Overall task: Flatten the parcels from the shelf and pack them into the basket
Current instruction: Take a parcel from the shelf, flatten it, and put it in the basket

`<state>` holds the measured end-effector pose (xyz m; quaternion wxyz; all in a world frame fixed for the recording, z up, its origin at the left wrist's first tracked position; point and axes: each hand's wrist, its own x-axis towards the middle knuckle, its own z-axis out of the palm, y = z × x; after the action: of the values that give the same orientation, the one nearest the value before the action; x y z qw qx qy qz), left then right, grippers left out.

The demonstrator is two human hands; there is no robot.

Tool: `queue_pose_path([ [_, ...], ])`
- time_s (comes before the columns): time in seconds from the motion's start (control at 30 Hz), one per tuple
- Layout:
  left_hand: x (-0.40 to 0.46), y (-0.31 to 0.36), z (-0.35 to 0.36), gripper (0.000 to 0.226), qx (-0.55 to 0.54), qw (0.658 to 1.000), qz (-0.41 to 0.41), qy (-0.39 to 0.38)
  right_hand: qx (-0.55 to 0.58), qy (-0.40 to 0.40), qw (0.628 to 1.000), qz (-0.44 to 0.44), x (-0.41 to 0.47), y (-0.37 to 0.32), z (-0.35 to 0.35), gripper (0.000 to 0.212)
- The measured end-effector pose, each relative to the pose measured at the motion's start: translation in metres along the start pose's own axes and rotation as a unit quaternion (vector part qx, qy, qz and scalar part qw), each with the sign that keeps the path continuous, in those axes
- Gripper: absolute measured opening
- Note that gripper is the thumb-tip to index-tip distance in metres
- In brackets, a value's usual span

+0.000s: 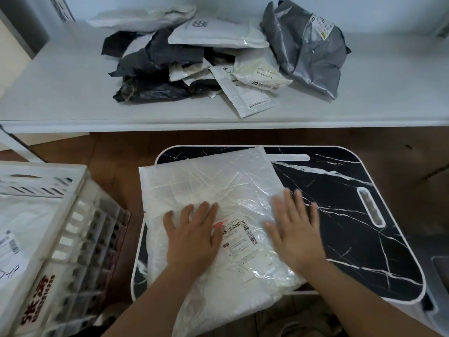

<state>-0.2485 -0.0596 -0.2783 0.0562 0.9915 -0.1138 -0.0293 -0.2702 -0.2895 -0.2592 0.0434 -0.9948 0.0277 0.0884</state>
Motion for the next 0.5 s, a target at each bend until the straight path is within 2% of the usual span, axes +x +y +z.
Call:
queue_pose_path([
  [0.13,0.027,-0.019,-0.013,0.062,0.027,0.999,0.015,0.014,-0.016,-0.022,0.988,-0.152,0.05,-0.062,-0.002,0.075],
  [0.27,0.055,-0.045,-0.017,0.085,0.06,0.997,0.017,-0.051,-0.039,-0.043,0.975,-0.214,0.087,-0.092,0.002,0.07],
  [0.37,0.061,-0.055,-0.01,0.09,0.052,0.993,-0.008,-0.104,-0.041,-0.069,0.977,-0.2,0.096,-0.084,0.006,0.062],
  [0.5,0.06,-0.056,-0.005,0.085,0.029,0.996,-0.006,-0.085,-0.054,-0.064,0.986,-0.147,0.098,-0.069,0.009,0.072],
])
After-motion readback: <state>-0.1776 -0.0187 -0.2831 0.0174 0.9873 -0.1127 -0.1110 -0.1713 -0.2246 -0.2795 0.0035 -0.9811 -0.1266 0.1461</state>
